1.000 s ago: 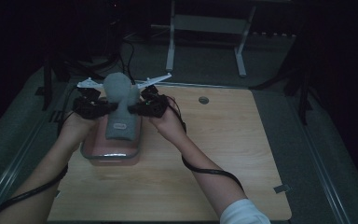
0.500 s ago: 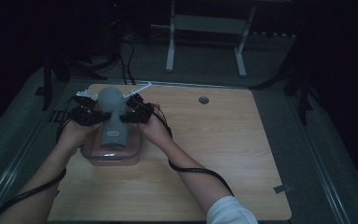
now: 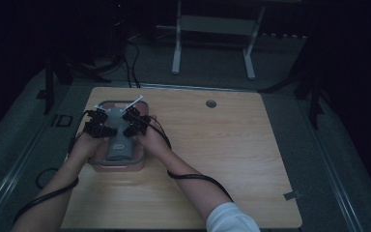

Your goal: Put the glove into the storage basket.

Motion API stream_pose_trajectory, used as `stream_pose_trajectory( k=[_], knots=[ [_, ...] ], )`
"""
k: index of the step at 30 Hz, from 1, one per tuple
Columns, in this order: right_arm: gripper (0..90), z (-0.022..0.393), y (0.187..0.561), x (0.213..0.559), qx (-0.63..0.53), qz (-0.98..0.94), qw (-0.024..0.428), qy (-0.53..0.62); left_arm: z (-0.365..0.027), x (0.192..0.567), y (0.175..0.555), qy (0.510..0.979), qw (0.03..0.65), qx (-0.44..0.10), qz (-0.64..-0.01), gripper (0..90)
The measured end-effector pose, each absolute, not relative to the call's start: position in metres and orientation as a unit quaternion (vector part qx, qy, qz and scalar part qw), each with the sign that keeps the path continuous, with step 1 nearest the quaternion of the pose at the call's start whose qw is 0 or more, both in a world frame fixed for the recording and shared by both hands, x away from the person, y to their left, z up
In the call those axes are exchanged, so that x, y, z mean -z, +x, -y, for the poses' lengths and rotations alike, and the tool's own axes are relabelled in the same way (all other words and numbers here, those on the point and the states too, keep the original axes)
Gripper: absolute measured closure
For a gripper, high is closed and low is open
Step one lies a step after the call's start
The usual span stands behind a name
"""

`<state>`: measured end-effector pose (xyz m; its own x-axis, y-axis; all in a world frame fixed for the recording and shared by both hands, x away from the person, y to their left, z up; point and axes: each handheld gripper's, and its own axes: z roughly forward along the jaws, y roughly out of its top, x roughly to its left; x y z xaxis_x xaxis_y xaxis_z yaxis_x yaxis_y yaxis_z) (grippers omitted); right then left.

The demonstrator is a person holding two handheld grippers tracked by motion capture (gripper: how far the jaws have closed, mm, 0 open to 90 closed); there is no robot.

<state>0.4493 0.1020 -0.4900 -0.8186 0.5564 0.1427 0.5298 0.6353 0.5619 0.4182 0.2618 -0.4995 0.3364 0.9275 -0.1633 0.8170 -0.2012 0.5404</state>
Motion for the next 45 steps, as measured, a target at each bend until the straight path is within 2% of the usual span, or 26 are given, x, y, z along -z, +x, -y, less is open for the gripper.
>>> stream_pose_trajectory(
  k=[4, 8, 14, 16, 17, 20, 26, 45],
  knots=[
    [56.6, -0.1, 0.449, 0.488, -0.303, -0.906, 0.016, 0.295, -0.256, 0.503, 0.423, 0.773, 0.251, -0.114, -0.571, 71.4],
    [52.1, -0.092, 0.448, 0.481, -0.311, -0.905, 0.017, 0.289, -0.253, 0.504, 0.426, 0.774, 0.231, -0.129, -0.575, 63.3],
    [43.8, -0.073, 0.442, 0.463, -0.349, -0.898, 0.009, 0.269, -0.254, 0.492, 0.418, 0.759, 0.263, -0.172, -0.57, 35.9],
    [43.8, -0.069, 0.442, 0.46, -0.356, -0.895, 0.008, 0.269, -0.257, 0.485, 0.413, 0.752, 0.283, -0.173, -0.569, 32.6],
    [40.8, -0.059, 0.441, 0.454, -0.366, -0.89, 0.009, 0.271, -0.259, 0.482, 0.41, 0.751, 0.294, -0.175, -0.564, 26.6],
    [29.3, -0.047, 0.439, 0.447, -0.375, -0.888, 0.009, 0.267, -0.258, 0.474, 0.4, 0.75, 0.313, -0.203, -0.546, 17.3],
    [17.2, -0.024, 0.433, 0.441, -0.403, -0.882, 0.015, 0.243, -0.249, 0.459, 0.376, 0.755, 0.35, -0.227, -0.505, 16.6],
    [16.8, 0.034, 0.408, 0.436, -0.408, -0.884, 0.029, 0.227, -0.185, 0.444, 0.313, 0.789, 0.436, -0.172, -0.397, 16.7]
  ],
)
